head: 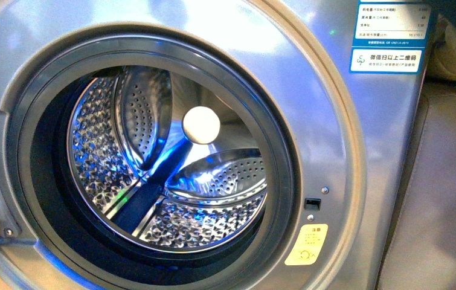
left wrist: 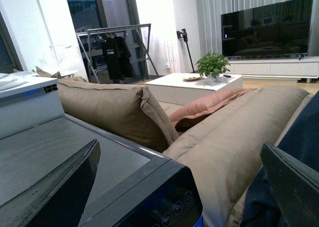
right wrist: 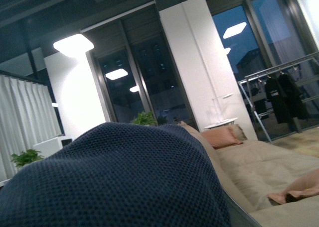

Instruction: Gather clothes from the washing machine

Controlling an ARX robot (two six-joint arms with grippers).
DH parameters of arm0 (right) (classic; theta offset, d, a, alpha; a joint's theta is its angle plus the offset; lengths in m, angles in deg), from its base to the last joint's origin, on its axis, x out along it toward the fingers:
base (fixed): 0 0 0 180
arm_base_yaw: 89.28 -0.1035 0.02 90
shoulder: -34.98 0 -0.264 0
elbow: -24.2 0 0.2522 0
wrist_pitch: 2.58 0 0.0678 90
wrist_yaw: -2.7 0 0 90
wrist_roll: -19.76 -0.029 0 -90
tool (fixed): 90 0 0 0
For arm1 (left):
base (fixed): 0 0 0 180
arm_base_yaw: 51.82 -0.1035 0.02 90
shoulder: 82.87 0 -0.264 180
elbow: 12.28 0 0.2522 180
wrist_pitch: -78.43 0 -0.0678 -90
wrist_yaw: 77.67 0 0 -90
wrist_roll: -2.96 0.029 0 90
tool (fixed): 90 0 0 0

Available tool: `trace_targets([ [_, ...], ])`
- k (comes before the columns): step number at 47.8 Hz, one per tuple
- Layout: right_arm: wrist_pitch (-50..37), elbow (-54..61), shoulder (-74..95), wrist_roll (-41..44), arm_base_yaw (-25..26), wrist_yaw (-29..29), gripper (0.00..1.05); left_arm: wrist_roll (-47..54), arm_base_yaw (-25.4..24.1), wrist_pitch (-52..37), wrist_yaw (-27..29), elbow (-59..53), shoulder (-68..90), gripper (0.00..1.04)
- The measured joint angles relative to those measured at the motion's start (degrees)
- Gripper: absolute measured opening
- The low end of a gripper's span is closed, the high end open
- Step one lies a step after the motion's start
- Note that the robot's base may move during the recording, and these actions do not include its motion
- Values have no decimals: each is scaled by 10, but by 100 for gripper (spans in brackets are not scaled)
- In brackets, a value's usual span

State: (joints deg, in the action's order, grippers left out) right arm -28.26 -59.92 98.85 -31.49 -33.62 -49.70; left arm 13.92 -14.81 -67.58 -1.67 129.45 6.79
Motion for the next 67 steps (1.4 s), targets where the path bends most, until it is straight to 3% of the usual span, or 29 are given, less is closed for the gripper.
trace_targets([
  [11, 44, 64, 2, 63, 11, 42, 4, 0, 0, 0, 0, 0, 0, 98],
  [26, 193, 287, 100, 283, -74, 18, 4, 0, 0, 0, 0, 0, 0, 98],
  [40, 252, 408, 207, 405, -110, -6, 54, 0, 0, 0, 0, 0, 0, 98],
  [43, 263, 421, 214, 416, -113, -2, 70, 0, 0, 0, 0, 1, 0, 98],
  [51, 300, 423, 201, 411, -118, 11, 99, 0, 0, 0, 0, 1, 0, 98],
  [60, 260, 457, 37, 356, -149, 55, 97, 0, 0, 0, 0, 1, 0, 98],
  [67, 195, 480, -126, 336, -204, 36, 97, 0, 0, 0, 0, 1, 0, 98],
])
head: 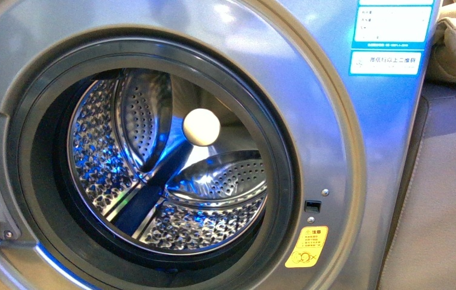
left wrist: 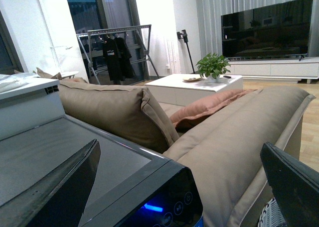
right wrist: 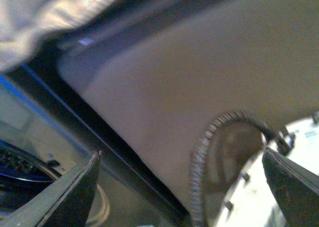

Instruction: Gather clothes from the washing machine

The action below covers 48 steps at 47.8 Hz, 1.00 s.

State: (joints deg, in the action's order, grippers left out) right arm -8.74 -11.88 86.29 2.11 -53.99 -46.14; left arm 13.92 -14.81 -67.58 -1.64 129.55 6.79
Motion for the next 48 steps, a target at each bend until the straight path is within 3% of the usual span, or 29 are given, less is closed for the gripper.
trace_targets([
  [16, -34, 67, -212, -23, -156, -119, 97, 0, 0, 0, 0, 0, 0, 98],
  [21, 119, 85, -304, 94, -269, -328, 76, 0, 0, 0, 0, 0, 0, 98],
  [24, 140, 108, -335, 130, -323, -391, 65, 0, 0, 0, 0, 0, 0, 98],
  [27, 141, 123, -351, 154, -347, -404, 51, 0, 0, 0, 0, 0, 0, 98],
  [38, 140, 163, -392, 173, -351, -409, 2, 0, 0, 0, 1, 0, -1, 98],
  [48, 204, 177, -473, 175, -351, -410, 2, 0, 0, 0, 1, 0, -1, 98],
])
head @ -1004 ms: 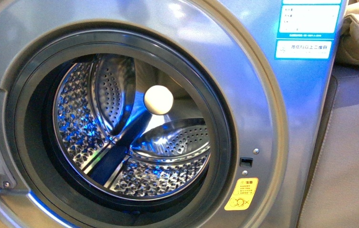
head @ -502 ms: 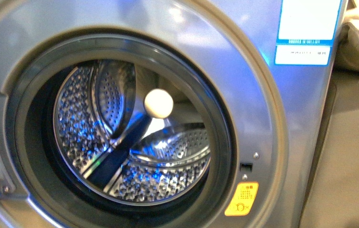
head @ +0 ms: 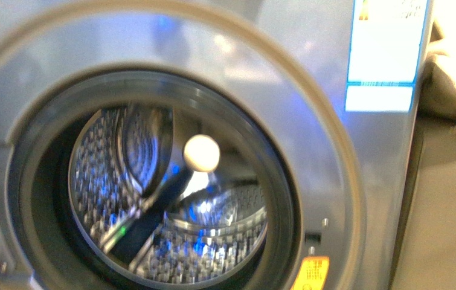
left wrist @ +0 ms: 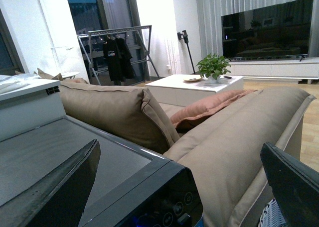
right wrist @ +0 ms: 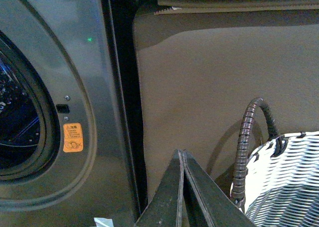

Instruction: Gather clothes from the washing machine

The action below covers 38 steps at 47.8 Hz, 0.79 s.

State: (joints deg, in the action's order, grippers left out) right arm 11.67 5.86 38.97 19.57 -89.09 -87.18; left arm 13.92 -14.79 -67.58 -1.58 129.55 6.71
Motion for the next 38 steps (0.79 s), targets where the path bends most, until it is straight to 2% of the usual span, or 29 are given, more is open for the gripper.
trace_targets([
  [7, 0, 11, -9, 0, 0, 0, 2, -2, 0, 2, 3, 2, 1, 98],
  [13, 0, 17, -14, 0, 0, 1, 2, -87, 9, 246, 162, 188, 76, 98],
  [15, -1, 21, -19, 0, 0, 0, 2, -93, 6, 271, 181, 192, 76, 98],
  [21, -3, 43, -36, 0, 0, 0, 2, -89, -37, 251, 209, 144, 45, 98],
  [31, -3, 43, -37, 0, 0, 0, 2, -108, -152, 198, 250, 54, -17, 98],
  [38, -3, 43, -37, 0, 0, 0, 2, -101, -193, 158, 270, -12, -47, 98],
])
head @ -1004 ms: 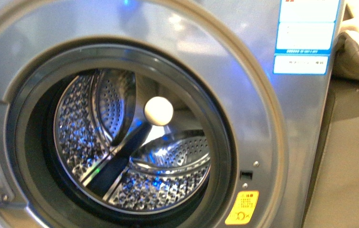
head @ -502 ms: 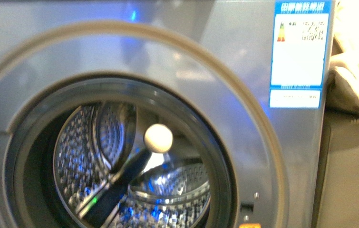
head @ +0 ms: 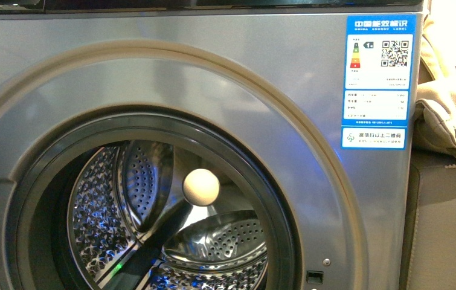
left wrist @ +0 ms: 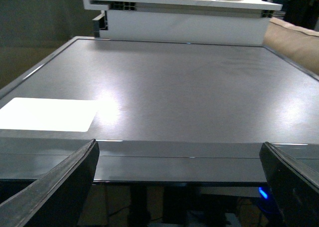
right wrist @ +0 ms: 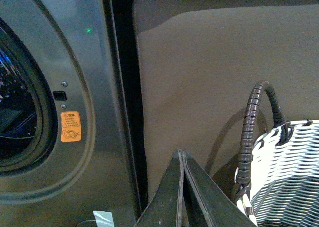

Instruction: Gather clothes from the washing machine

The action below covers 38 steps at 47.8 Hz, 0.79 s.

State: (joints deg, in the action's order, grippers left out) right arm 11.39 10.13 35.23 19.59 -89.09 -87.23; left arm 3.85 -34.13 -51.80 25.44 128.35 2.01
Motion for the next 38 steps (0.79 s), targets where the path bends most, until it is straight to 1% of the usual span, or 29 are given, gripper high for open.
trace_targets([
  [5, 0, 0, 0, 0, 0, 0, 2, 3, -31, -21, 2, -54, -23, 98],
  [6, 0, 0, 0, 0, 0, 0, 2, 5, -38, -19, 0, -63, -28, 96],
  [7, 0, 0, 0, 0, 0, 0, 2, 3, -44, -18, -4, -77, -38, 93],
  [9, 0, 0, 0, 0, 0, 0, 2, 1, -59, -47, -20, -150, -76, 84],
  [10, 0, 0, 0, 0, 0, 0, 2, 0, -67, -78, -28, -205, -103, 78],
  [12, 0, 0, 0, 0, 0, 0, 2, -1, -74, -113, -33, -263, -134, 73],
  [16, 0, 0, 0, 0, 0, 0, 2, -2, -88, -200, -46, -421, -221, 59],
  [17, 0, 0, 0, 0, 0, 0, 2, -3, -94, -229, -48, -478, -250, 53],
  [21, 0, 0, 0, 0, 0, 0, 2, -5, -102, -278, -55, -582, -304, 43],
  [27, 0, 0, 0, 0, 0, 0, 2, -7, -115, -349, -73, -754, -377, 21],
  [28, 0, 0, 0, 0, 0, 0, 2, -7, -116, -355, -74, -766, -382, 19],
  [33, 0, 0, 0, 0, 0, 0, 2, -8, -122, -393, -84, -858, -422, 3],
  [35, 0, 0, 0, 0, 0, 0, 2, -9, -125, -405, -87, -884, -433, 3],
  [38, 0, 0, 0, 0, 0, 0, 2, -9, -147, -424, -118, -929, -454, 4],
])
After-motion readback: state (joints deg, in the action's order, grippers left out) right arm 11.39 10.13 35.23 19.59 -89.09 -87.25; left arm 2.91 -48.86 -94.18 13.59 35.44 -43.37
